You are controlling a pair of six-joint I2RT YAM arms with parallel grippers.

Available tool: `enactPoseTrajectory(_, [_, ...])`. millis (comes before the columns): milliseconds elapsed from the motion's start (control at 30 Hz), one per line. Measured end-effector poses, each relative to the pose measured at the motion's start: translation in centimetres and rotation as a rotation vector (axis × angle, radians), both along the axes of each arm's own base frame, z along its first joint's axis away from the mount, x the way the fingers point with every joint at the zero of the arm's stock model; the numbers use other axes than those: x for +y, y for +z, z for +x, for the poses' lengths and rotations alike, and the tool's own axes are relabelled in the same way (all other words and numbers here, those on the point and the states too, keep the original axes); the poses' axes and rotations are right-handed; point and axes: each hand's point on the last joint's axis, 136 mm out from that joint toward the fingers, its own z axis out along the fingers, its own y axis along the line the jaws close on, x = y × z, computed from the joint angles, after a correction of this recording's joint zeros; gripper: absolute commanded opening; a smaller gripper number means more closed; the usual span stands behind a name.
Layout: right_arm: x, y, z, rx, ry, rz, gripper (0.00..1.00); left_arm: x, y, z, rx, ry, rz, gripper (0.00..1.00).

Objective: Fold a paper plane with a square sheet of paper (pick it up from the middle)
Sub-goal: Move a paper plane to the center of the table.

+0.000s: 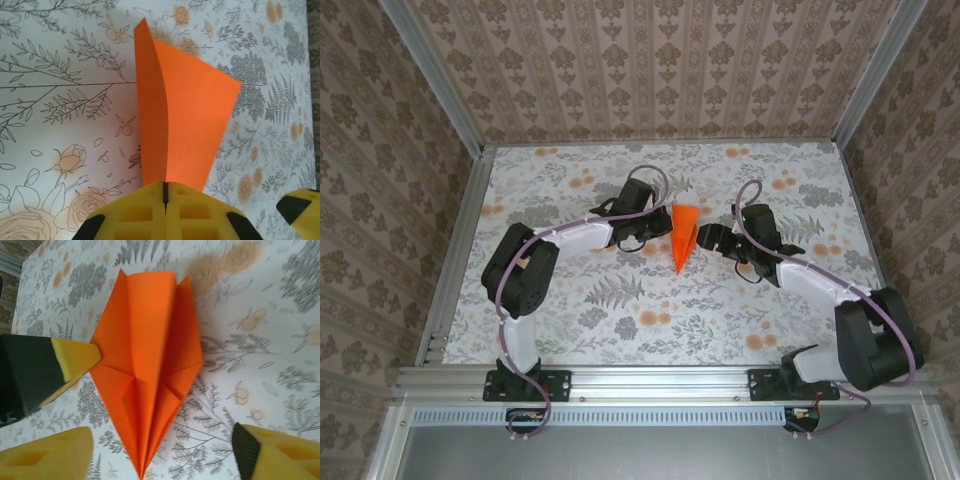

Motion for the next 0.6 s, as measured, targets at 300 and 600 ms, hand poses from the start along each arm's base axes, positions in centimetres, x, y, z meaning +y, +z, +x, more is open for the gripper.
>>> enactPoseTrajectory(300, [3.6,-4.0,-1.4,0.174,0.070,0.026,0.55,1.4,-2.2,0.5,0.037,0.065,-0.022,0.00])
enactPoseTrajectory(600, [6.1,-5.4,-0.8,0.227,0.118,0.033,0.37,2.3,-3.8,-0.2,0.069,0.087,-0.020,0.00])
